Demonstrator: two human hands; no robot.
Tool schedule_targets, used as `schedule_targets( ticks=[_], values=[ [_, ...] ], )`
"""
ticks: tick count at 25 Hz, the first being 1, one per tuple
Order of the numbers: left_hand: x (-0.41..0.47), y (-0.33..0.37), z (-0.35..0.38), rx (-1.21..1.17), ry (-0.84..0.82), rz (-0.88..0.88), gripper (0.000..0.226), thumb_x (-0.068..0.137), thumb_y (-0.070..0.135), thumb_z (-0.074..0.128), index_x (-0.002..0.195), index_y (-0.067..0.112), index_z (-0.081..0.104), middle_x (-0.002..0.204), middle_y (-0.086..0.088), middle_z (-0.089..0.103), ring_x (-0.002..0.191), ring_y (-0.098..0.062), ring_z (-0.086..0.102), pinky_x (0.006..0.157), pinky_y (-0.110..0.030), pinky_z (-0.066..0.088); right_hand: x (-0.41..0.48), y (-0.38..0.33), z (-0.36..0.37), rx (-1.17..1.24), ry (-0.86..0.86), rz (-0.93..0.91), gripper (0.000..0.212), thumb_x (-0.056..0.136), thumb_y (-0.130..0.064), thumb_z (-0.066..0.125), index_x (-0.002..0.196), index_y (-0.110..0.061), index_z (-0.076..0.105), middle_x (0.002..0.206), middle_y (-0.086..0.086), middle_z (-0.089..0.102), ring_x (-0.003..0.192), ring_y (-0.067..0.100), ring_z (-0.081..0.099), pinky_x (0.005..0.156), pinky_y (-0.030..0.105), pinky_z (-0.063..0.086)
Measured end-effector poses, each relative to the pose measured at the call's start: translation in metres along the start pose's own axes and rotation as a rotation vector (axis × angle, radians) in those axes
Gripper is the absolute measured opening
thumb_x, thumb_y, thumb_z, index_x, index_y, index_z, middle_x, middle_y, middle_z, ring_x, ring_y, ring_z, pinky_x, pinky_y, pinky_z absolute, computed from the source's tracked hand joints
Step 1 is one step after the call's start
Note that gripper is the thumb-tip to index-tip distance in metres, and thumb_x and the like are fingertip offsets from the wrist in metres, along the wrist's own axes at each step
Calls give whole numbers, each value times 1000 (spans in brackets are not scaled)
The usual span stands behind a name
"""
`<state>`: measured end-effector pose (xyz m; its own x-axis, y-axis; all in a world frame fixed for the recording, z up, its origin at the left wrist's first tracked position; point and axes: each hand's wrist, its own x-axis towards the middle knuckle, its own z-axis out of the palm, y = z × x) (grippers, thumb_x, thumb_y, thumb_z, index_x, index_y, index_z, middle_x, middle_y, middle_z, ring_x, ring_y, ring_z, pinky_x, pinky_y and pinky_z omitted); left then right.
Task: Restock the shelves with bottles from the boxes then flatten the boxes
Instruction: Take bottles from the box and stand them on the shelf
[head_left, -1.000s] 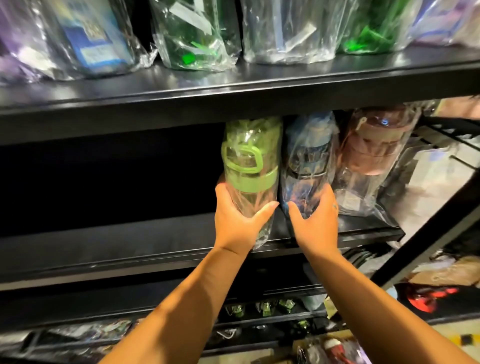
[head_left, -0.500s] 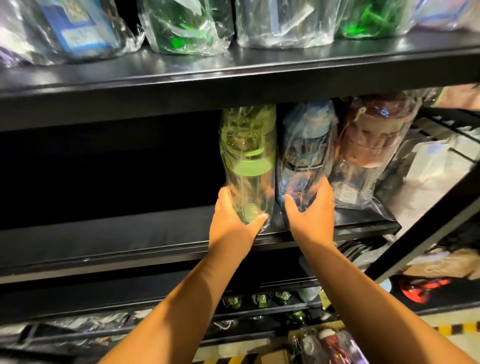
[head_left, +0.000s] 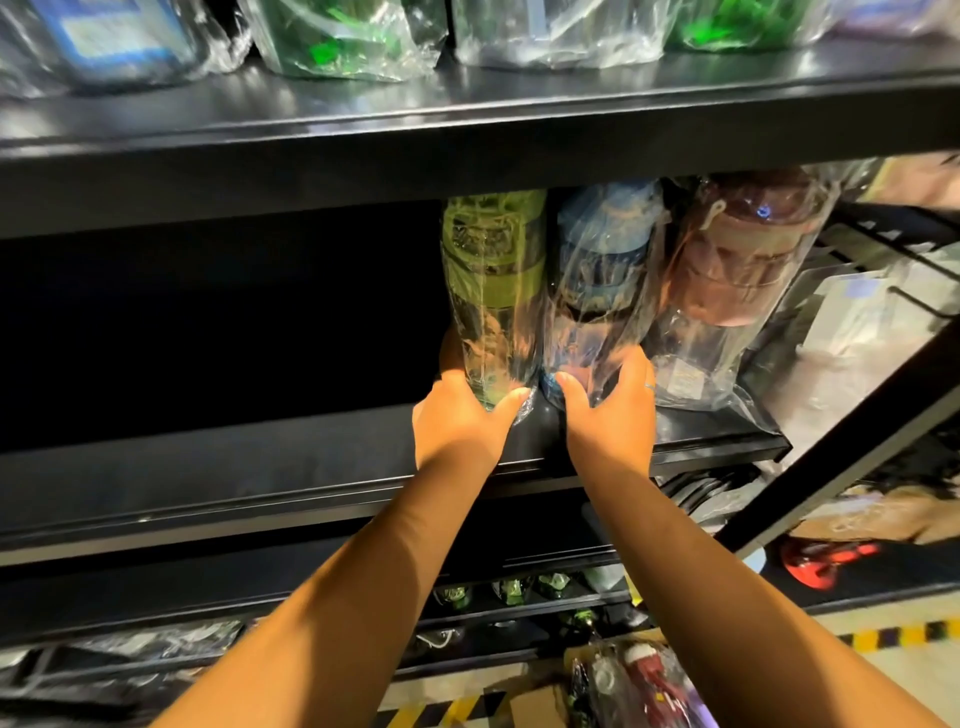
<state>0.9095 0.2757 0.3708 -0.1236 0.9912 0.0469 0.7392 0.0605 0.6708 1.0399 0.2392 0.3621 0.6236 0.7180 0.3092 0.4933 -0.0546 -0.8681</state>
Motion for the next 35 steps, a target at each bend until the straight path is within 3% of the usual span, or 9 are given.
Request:
schedule_targets(
  ticks=[4, 7, 10, 14, 18, 22, 28, 31, 35],
  values=[
    [-1, -3, 1, -24, -9, 22, 67, 76, 60, 77, 116, 10, 56, 117, -11, 67, 112, -34, 61, 95, -43, 51, 0, 2, 2, -25, 2, -14, 32, 87, -28, 69, 99, -11, 45, 104, 0, 48, 86, 11, 44, 71, 32, 36],
    [-2, -7, 0, -16, -79, 53, 65, 80, 55, 75, 120, 10, 51, 122, -10, 61, 115, -33, 59, 95, -43, 49, -4, 4, 0, -79, -63, -56, 57, 85, -28, 70, 129, -9, 40, 136, 8, 39, 119, 25, 45, 96, 43, 44],
    [-12, -27, -7, 78, -97, 215, 64, 87, 53, 66, 131, 11, 46, 130, -10, 55, 125, -30, 52, 101, -41, 43, -34, 17, -8, -213, -81, -144, 75, 88, -34, 64, 149, -8, 28, 153, 12, 28, 140, 31, 30, 114, 46, 29],
    [-47, -80, -26, 508, -26, 447, 74, 96, 62, 30, 155, 18, 33, 161, -8, 33, 149, -28, 28, 123, -46, 17, -97, 49, -9, -569, -148, -249, 74, 95, -57, 34, 150, -9, 31, 159, 17, 26, 148, 37, 15, 114, 62, 16],
    [-94, -153, -48, 619, 14, 554, 75, 91, 59, 37, 155, 20, 29, 163, -8, 27, 150, -32, 26, 119, -54, 17, -156, 56, -4, -696, -362, -387, 83, 87, -56, 43, 156, -18, 16, 165, 15, 1, 152, 35, 0, 117, 55, 2],
    [-141, -239, -75, 632, -93, 351, 83, 86, 61, 39, 151, 10, 37, 158, -18, 35, 144, -40, 35, 114, -59, 32, -221, 47, 28, -834, -744, -441, 89, 74, -54, 68, 150, -20, 35, 158, 14, 30, 146, 38, 25, 114, 63, 24],
    [-256, -393, -161, 709, -337, -82, 82, 79, 62, 39, 149, 17, 45, 150, -17, 47, 134, -40, 48, 104, -56, 43, -337, -19, 92, -942, -1142, -610, 69, 95, -50, 44, 155, -26, 19, 163, 10, 13, 148, 36, 14, 117, 59, 10],
    [-324, -439, -219, 643, -260, -284, 83, 77, 56, 55, 149, 21, 38, 144, -16, 52, 128, -38, 53, 105, -52, 43, -420, -55, 123, -930, -1249, -773, 67, 93, -53, 45, 152, -27, 27, 161, 7, 21, 145, 34, 22, 116, 56, 17],
    [-410, -508, -284, 606, -160, -506, 81, 76, 63, 38, 138, 14, 57, 130, -16, 63, 117, -38, 62, 101, -51, 46, -531, -102, 153, -853, -1360, -979, 67, 94, -53, 45, 153, -31, 23, 160, 3, 22, 145, 30, 23, 118, 54, 15]
  ],
)
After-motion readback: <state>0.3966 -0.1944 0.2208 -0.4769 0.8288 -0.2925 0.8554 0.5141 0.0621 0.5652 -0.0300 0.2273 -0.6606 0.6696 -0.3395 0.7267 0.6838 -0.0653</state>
